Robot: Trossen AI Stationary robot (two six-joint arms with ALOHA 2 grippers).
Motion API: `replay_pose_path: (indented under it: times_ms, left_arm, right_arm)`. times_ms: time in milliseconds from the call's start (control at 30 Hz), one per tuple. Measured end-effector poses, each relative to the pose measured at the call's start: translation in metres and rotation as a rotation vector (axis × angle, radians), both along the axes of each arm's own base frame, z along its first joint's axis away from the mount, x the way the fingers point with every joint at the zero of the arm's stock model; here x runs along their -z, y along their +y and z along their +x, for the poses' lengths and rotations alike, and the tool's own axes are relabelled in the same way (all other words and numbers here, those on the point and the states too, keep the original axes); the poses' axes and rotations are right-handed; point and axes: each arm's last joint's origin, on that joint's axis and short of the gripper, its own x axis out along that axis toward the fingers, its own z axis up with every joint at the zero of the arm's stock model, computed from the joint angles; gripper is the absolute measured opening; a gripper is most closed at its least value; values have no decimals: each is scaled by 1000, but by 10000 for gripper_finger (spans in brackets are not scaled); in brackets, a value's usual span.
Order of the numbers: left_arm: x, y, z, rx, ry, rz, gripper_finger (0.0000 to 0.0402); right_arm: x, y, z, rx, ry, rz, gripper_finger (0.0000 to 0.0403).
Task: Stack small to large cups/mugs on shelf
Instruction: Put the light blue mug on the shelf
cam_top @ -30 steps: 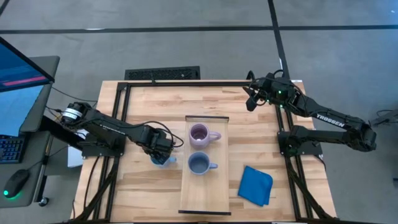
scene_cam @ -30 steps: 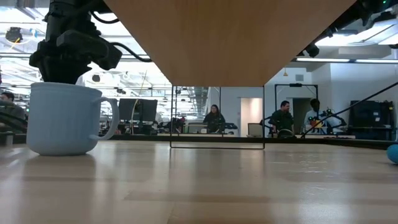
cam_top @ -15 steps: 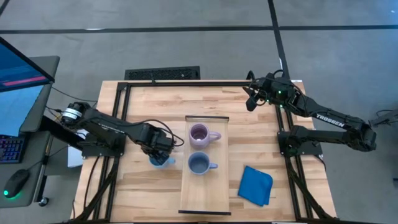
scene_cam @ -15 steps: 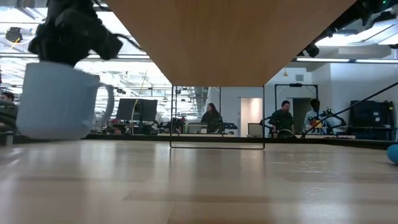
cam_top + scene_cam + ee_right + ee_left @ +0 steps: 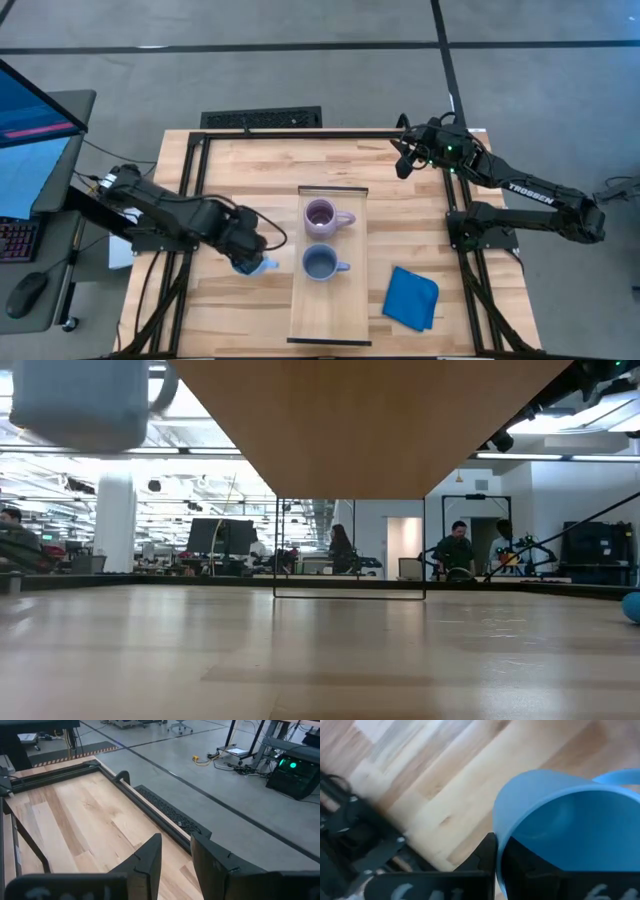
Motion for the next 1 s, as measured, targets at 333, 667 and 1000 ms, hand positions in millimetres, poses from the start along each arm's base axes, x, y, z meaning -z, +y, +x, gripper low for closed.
replay_pose_path:
  times_ms: [333, 667, 1000]
  left_arm:
    - [-28, -41, -10, 35, -155, -127, 0]
    - [-40, -67, 7, -6, -483, -221, 0]
    - [-46, -72, 31, 28, -668, -180, 0]
  right_arm:
    - [1, 0, 0, 0, 10, 7, 127]
    - [8, 1, -1, 0, 68, 43, 127]
    - [24, -8, 13, 0, 151, 92, 127]
